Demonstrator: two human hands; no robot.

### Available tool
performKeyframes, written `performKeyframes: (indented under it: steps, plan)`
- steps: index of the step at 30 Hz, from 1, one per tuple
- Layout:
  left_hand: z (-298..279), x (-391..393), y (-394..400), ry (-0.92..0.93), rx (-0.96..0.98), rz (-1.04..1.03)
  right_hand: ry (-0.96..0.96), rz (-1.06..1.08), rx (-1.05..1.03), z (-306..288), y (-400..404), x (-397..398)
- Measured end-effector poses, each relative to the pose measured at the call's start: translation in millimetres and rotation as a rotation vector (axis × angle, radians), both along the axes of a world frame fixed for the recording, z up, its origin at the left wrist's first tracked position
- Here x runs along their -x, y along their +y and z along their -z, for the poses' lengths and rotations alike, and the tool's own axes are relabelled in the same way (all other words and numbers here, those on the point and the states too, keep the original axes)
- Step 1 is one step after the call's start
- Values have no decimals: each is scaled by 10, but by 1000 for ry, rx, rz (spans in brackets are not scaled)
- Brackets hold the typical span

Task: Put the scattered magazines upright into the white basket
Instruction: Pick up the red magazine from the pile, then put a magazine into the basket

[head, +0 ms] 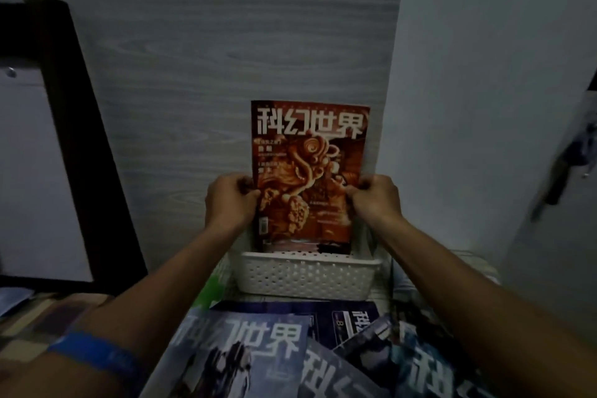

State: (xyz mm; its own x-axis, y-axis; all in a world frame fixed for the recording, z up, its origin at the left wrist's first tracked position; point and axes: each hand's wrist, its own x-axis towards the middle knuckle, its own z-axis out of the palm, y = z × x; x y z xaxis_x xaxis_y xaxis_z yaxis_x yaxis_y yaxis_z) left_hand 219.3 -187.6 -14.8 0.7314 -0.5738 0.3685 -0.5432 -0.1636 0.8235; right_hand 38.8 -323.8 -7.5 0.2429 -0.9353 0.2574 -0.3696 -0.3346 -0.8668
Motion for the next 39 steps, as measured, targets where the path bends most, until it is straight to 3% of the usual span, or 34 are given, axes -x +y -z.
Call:
performKeyframes:
  steps: [3, 9, 14, 15, 19, 20, 22, 24, 26, 31, 32, 35, 39]
  plan:
    - [121, -60, -46, 47, -92, -12, -6, 37, -28, 166, -75, -8]
    - [87, 11, 26, 62, -41, -67, -107, 110, -35, 154, 8, 69]
    - [23, 82, 934, -25, -2, -90, -58, -102, 28, 153, 638, 508]
    - [47, 123, 1278, -99, -111, -62, -4, -161, 88, 173, 858, 600]
    - [314, 263, 2110, -341, -857, 108, 178, -328, 315, 202, 1585, 725]
    - [382, 324, 2256, -366, -974, 137, 267, -417, 293, 180, 1801, 743]
    - [486, 436, 2406, -327, -1008, 108, 521, -635, 175, 143, 2148, 772]
    - [513, 493, 2445, -287, -993, 62, 743, -780, 111, 151, 2371, 808]
    - [516, 517, 2463, -143, -927, 37, 804, -803, 128, 161, 2523, 884]
    - [596, 451, 2501, 587, -408, 16, 768, -749, 43, 216, 2707, 1091]
    - [577, 487, 2485, 600, -342, 36, 743, -736, 12, 247, 2720, 1118]
    - [349, 649, 2392, 340, -145, 70, 605, -672, -90, 317, 2714, 1137]
    - [-342, 796, 2422, 126, 250, 196, -60, -435, -372, 108, 2624, 1121]
